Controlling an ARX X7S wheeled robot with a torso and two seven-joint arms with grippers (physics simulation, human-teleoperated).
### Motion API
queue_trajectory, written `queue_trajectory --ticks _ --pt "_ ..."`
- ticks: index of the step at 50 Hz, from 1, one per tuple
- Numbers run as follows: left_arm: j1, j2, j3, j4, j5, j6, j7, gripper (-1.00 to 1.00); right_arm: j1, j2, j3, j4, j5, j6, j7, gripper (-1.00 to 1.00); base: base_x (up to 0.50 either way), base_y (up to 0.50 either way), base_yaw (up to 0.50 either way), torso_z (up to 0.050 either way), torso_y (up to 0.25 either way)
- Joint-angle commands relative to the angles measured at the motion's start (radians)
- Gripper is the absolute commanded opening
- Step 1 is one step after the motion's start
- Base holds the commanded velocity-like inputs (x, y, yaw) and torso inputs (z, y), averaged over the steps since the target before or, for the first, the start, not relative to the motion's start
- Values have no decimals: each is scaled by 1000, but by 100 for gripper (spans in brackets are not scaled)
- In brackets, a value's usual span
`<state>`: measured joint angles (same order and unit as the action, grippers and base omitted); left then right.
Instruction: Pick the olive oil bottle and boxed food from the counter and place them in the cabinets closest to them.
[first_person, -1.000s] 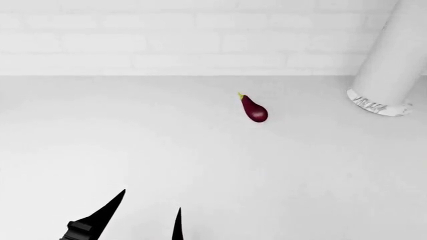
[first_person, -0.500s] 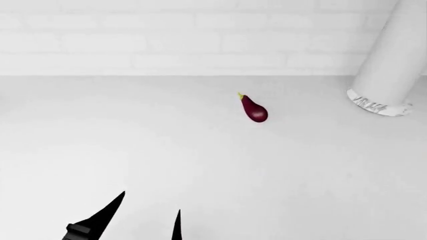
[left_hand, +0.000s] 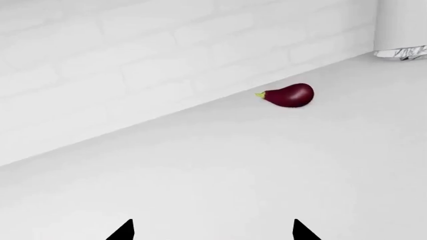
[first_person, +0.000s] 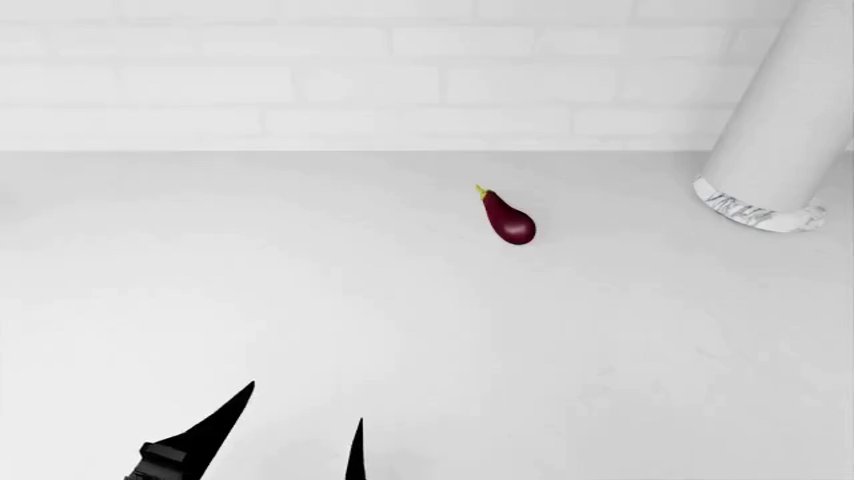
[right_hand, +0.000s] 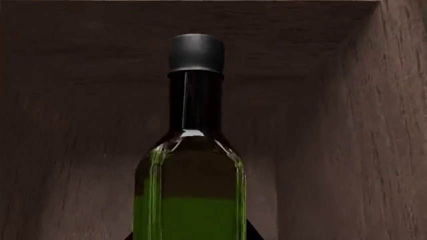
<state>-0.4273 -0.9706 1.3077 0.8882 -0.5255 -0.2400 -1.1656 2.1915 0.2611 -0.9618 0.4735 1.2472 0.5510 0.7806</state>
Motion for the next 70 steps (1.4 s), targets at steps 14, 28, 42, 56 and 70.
queue_trajectory --ticks 14,28,42,56,70 --pt "-12 9 -7 11 -19 -24 -4 100 80 -254 -121 809 -71 98 -381 -100 0 0 -2 0 0" --pt "-14 18 -12 -11 -21 -11 10 100 4 -152 -119 546 -95 -10 -289 -100 2 -1 -3 0 0" --pt "-11 19 -15 -15 -25 -9 7 100 -12 -150 -111 556 -246 -379 -211 -100 0 0 -1 0 0" --pt "-13 14 -23 -11 -32 -11 3 100 -60 -167 -111 573 -233 -374 -304 -100 0 0 0 0 0" --pt "-8 7 -25 -14 -16 2 6 100 -90 -90 -91 366 -180 -289 -233 -100 0 0 0 0 0"
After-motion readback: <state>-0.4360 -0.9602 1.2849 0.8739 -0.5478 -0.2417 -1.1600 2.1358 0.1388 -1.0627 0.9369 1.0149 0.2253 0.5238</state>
